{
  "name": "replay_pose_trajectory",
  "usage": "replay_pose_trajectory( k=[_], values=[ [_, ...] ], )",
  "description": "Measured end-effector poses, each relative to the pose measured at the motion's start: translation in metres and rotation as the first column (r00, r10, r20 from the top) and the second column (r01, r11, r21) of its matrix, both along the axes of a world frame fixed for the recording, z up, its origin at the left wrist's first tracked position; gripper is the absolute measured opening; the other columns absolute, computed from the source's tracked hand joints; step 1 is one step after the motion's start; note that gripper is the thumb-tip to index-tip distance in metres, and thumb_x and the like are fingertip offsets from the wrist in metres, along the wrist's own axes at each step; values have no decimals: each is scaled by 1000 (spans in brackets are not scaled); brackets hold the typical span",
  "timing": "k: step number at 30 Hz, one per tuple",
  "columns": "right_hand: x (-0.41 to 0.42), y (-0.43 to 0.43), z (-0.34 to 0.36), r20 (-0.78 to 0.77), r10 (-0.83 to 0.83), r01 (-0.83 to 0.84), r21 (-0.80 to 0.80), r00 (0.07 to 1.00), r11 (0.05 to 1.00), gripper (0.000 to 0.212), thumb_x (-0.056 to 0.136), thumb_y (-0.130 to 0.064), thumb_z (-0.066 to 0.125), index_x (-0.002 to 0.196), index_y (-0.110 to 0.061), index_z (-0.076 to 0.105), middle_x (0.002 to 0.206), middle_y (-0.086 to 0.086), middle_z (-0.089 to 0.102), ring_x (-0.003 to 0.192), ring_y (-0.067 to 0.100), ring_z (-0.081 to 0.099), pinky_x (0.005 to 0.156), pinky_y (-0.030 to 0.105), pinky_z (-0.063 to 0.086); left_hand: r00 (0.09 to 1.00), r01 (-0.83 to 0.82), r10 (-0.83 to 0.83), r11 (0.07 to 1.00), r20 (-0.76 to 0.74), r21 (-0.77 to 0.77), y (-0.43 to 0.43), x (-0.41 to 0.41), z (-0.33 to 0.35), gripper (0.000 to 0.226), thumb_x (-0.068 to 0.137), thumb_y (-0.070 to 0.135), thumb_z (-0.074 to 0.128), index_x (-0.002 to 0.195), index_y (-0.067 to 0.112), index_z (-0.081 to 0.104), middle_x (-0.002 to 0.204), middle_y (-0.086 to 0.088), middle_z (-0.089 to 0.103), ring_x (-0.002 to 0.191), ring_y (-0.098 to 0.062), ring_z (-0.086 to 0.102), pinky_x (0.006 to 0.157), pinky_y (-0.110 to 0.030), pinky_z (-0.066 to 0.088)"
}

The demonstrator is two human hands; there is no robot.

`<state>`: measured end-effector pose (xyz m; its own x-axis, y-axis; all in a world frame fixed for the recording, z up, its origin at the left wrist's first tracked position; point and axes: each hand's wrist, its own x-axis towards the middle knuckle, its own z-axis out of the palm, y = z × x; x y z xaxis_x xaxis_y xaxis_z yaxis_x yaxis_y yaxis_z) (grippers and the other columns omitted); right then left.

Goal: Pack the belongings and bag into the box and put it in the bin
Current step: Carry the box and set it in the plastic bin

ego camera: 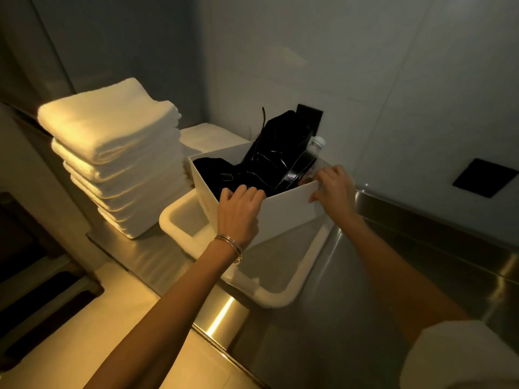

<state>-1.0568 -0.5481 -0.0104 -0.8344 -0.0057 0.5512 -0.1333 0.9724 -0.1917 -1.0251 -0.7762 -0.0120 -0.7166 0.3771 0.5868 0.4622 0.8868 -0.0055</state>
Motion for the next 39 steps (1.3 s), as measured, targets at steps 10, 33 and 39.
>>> replay_pose_trajectory(
  k=[10,33,39],
  values=[
    [-26,16,-58,179,93,-102,43,979,994,44,41,-5,86,79,-7,65,81,12,67,80,32,57,57,34,45,951,-31,36,999,307,-23,24,-11,-60,36,67,12,73,97,16,54,93,-2,62,88,-22,54,76,-32,28],
    [51,-62,-75,134,109,-5,-610,985,792,14,71,-9,76,84,-8,71,94,8,69,89,18,62,85,30,46,863,347,-327,938,385,20,-104,-96,-56,33,70,22,78,97,12,62,97,-9,63,87,-28,59,77,-36,48],
    [74,-132,-81,172,64,62,-639,983,767,21,68,-9,78,87,-7,69,94,7,63,88,19,61,82,33,53,773,446,-427,892,470,76,-132,-129,-73,35,68,26,79,93,11,60,95,-10,61,89,-28,57,77,-39,48]
  ],
)
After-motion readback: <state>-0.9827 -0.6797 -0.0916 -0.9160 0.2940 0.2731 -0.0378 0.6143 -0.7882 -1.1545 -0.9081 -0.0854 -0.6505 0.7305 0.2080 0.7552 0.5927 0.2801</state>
